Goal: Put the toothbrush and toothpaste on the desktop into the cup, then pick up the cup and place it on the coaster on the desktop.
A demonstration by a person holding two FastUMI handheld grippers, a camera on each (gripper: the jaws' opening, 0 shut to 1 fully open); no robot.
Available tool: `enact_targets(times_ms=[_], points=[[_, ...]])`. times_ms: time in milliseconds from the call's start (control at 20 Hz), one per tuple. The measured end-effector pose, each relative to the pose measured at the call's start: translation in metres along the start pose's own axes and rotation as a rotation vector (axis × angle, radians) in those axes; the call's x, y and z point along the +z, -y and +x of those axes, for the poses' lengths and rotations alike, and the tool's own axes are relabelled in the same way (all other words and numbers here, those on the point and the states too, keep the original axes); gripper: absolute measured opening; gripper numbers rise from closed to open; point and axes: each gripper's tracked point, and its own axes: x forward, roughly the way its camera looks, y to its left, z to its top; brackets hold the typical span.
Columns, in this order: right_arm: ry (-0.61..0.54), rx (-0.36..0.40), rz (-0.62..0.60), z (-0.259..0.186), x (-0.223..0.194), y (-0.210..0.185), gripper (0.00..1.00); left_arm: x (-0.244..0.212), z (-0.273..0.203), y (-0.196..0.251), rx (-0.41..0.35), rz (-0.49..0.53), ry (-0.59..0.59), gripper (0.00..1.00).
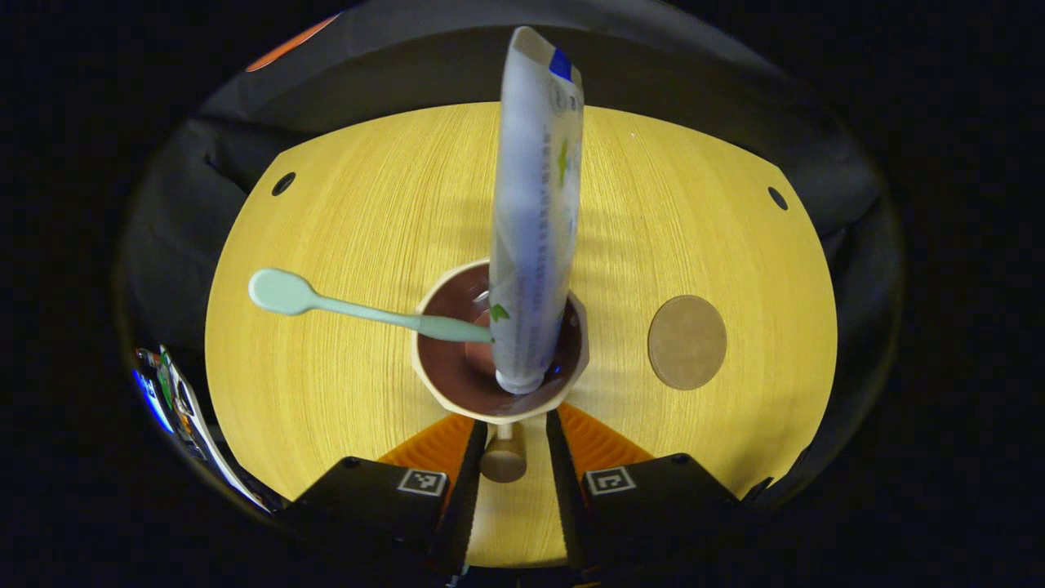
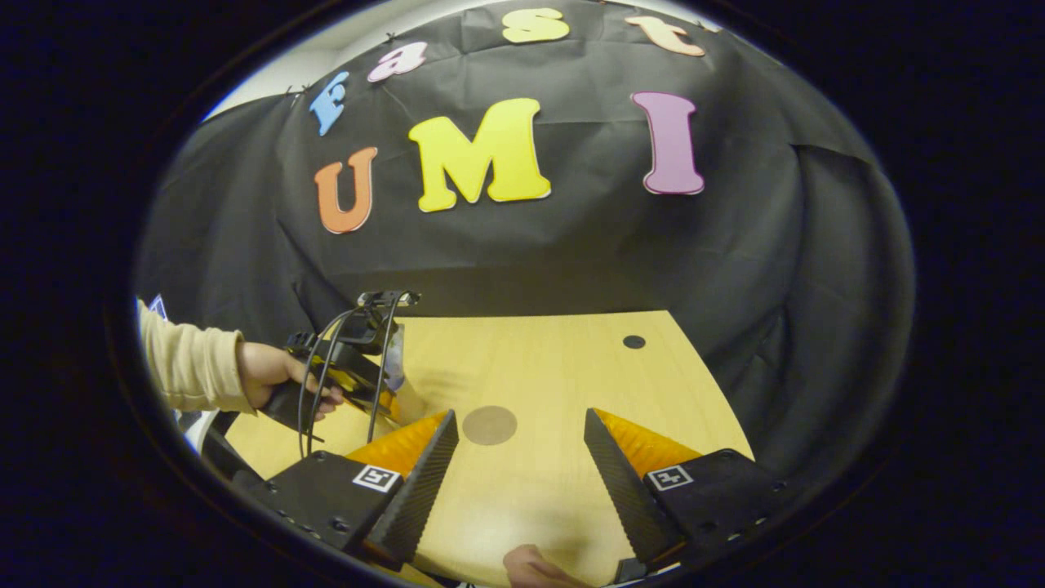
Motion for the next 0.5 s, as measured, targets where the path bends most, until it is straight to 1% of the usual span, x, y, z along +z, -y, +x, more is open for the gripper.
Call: enact_targets(times_ms=[50, 100, 150, 350, 500], points=[[-0.006, -0.007, 0.004, 0.0, -0.002, 0.004, 0.94, 0.0, -0.003, 0.002, -0.007, -0.007, -0.003, 0.42], [-0.009, -0.02, -0.002, 0.0, -0.003, 0.009, 0.95, -0.002, -0.008, 0.007, -0.03, -0.017, -0.007, 0.3], [-0.012, -0.026, -0.006, -0.001, -0.003, 0.012, 0.94, -0.002, -0.012, 0.01, -0.041, -0.02, -0.009, 0.29], [-0.011, -0.029, -0.009, -0.002, -0.001, 0.015, 0.95, -0.001, -0.033, 0.021, -0.061, -0.022, -0.004, 0.26], [-0.017, -0.023, -0.015, -0.002, -0.002, 0.013, 0.94, 0.003, -0.058, 0.04, -0.083, -0.033, 0.022, 0.24]])
